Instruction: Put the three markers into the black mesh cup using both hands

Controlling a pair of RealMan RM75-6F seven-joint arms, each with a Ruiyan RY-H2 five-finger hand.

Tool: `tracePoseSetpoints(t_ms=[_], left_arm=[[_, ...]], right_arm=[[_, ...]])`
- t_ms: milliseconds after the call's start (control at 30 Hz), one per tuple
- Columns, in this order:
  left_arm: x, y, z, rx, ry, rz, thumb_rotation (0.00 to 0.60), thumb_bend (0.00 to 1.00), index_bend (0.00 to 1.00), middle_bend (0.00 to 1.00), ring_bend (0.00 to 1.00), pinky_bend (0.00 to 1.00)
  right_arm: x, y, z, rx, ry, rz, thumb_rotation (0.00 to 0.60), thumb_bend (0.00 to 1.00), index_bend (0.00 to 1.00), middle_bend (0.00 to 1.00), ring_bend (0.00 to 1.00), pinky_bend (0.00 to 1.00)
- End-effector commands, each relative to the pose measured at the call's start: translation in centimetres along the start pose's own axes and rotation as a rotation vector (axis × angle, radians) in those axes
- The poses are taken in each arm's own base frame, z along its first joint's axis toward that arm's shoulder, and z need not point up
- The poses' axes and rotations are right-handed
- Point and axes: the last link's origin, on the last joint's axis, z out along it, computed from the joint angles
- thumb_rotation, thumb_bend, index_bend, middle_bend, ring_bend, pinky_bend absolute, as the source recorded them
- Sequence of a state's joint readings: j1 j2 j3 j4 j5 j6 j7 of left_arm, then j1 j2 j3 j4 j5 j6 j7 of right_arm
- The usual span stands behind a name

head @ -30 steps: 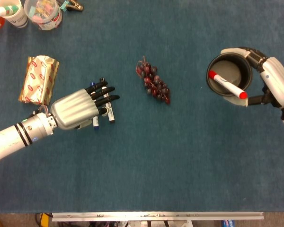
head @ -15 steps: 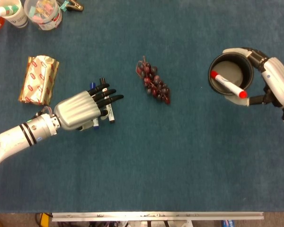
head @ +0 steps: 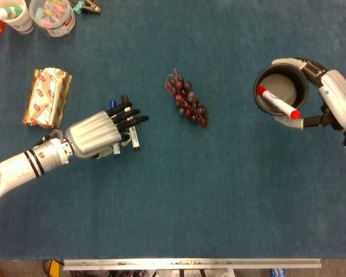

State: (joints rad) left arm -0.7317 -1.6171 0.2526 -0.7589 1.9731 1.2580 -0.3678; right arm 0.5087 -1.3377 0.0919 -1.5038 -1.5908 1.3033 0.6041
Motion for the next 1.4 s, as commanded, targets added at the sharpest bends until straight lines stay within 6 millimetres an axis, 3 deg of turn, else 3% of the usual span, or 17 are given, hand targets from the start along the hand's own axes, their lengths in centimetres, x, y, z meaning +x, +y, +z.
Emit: tracePoseSetpoints(t_ms=[33, 1400], left_arm=[[-0.2, 0.0, 0.0, -0.004, -0.005, 0.005, 0.600, 0.29, 0.46, 0.00, 0.00, 0.01], [-1.6, 0.2, 0.8, 0.000, -0.026, -0.006, 0.600, 0.29, 0.52, 0.00, 0.00, 0.01]], right_arm=[[0.0, 0.0, 0.0, -0.002, 0.001, 0.001, 0.600, 0.37, 0.38, 0.37, 0.24, 0.25], [0.2, 0.3, 0.2, -0.015, 0.017, 0.013, 0.600, 0.37, 0.39, 0.37, 0.24, 0.25]])
